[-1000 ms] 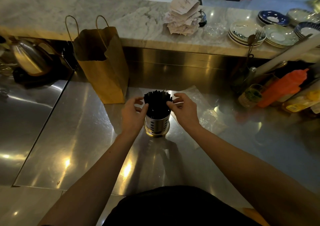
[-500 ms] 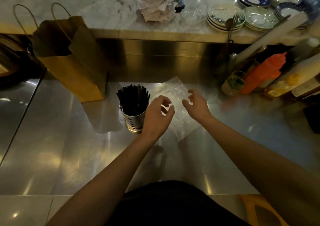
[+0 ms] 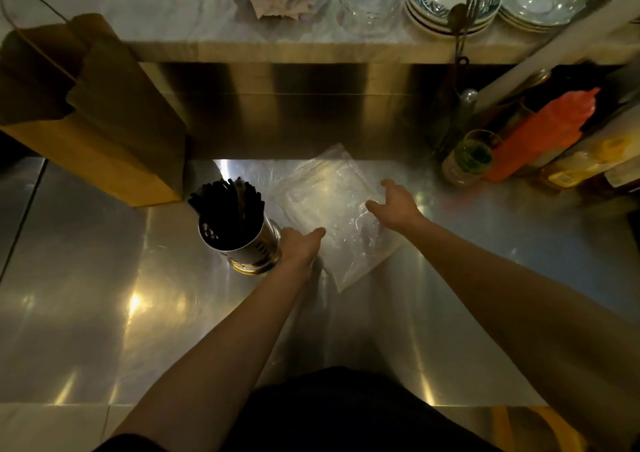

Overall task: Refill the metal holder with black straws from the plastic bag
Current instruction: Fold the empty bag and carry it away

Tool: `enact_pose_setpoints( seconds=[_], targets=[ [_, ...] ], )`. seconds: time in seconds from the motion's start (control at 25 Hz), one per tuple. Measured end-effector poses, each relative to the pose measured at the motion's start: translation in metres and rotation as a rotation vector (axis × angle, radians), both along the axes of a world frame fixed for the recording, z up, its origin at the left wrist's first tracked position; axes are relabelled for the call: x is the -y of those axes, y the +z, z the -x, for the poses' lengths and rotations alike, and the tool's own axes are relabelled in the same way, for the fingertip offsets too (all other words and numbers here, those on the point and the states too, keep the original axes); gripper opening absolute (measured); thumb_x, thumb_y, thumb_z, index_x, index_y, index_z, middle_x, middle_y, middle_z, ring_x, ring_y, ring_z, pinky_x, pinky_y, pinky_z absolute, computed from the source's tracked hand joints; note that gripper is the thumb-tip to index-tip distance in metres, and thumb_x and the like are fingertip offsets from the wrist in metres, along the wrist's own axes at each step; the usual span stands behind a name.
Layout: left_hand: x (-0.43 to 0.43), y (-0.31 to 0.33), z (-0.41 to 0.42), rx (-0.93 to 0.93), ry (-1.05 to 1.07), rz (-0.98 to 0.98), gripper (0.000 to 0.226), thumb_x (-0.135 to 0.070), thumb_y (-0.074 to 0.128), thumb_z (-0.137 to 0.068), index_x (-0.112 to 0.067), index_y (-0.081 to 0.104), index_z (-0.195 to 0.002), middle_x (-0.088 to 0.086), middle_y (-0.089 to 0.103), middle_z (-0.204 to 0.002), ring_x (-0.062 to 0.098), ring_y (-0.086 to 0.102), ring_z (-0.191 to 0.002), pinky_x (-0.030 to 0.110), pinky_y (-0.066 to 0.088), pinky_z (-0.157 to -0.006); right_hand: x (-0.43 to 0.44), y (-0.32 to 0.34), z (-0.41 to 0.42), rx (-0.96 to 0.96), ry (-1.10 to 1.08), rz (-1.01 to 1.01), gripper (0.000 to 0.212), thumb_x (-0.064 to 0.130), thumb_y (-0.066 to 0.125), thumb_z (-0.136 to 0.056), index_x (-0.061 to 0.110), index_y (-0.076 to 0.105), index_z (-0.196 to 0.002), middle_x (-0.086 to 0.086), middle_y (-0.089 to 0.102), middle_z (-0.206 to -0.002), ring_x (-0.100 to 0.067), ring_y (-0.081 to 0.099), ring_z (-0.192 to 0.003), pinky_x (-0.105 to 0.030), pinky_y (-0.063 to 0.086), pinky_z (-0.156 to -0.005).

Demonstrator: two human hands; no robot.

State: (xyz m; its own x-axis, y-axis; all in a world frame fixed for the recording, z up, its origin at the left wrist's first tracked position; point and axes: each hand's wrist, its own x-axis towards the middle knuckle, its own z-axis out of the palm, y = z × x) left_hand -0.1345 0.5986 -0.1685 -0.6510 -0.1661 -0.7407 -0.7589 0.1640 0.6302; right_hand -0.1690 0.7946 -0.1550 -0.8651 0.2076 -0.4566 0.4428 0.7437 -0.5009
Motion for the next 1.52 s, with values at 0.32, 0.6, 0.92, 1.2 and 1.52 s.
enact_pose_setpoints(
  seconds=[0.32,0.6,0.92,1.2,1.52],
  targets=[
    [0.002,-0.027,0.016,0.029,0.185,-0.084,0.068,-0.033,0.075,-0.077,0.0,0.049,-0.131,0.016,0.061,-0.117,0.035,0.063,-0.103,0.051,0.052,-0.095,-0.013,-0.024,-0.001,0.091,-0.298,0.34,0.045,0.033,0.065,-0.089,0.003,0.056,-0.122,-0.014,0.062,-0.115,-0.028,0.06,-0.1,-0.039,0.052,-0.083],
    [0.006,0.024,0.021,-0.001,0.191,-0.422,0.029,0.002,0.069,-0.085,0.002,0.057,-0.111,0.02,0.068,-0.1,0.023,0.071,-0.077,0.032,0.057,-0.059,-0.024,0.02,-0.024,-0.017,-0.382,0.782,0.011,0.019,0.062,-0.092,0.011,0.068,-0.09,-0.008,0.067,-0.092,-0.024,0.066,-0.083,-0.036,0.056,-0.072],
    [0.041,0.129,0.01,-0.26,-0.101,-0.56,0.017,-0.011,0.055,-0.097,-0.01,0.064,-0.111,0.008,0.073,-0.105,0.017,0.074,-0.089,0.027,0.057,-0.078,-0.017,0.12,-0.058,-0.225,-0.293,0.986,0.028,0.008,0.057,-0.093,0.007,0.053,-0.121,-0.008,0.072,-0.103,-0.023,0.073,-0.089,-0.031,0.059,-0.068],
    [0.102,0.184,-0.007,-0.417,-0.392,-0.483,0.02,-0.008,0.053,-0.095,-0.015,0.066,-0.109,0.005,0.076,-0.102,0.02,0.073,-0.096,0.03,0.059,-0.078,0.011,0.18,-0.082,-0.325,-0.124,1.005,0.026,0.005,0.05,-0.096,0.01,0.055,-0.122,-0.01,0.072,-0.105,-0.028,0.072,-0.095,-0.034,0.059,-0.074],
    [0.167,0.215,-0.024,-0.582,-0.481,-0.385,0.034,0.004,0.058,-0.087,-0.012,0.065,-0.116,0.003,0.077,-0.096,0.013,0.074,-0.086,0.022,0.058,-0.068,0.067,0.207,-0.087,-0.395,0.003,1.021,0.029,0.004,0.058,-0.089,0.011,0.056,-0.117,-0.011,0.074,-0.099,-0.028,0.072,-0.092,-0.041,0.06,-0.08]
  ],
)
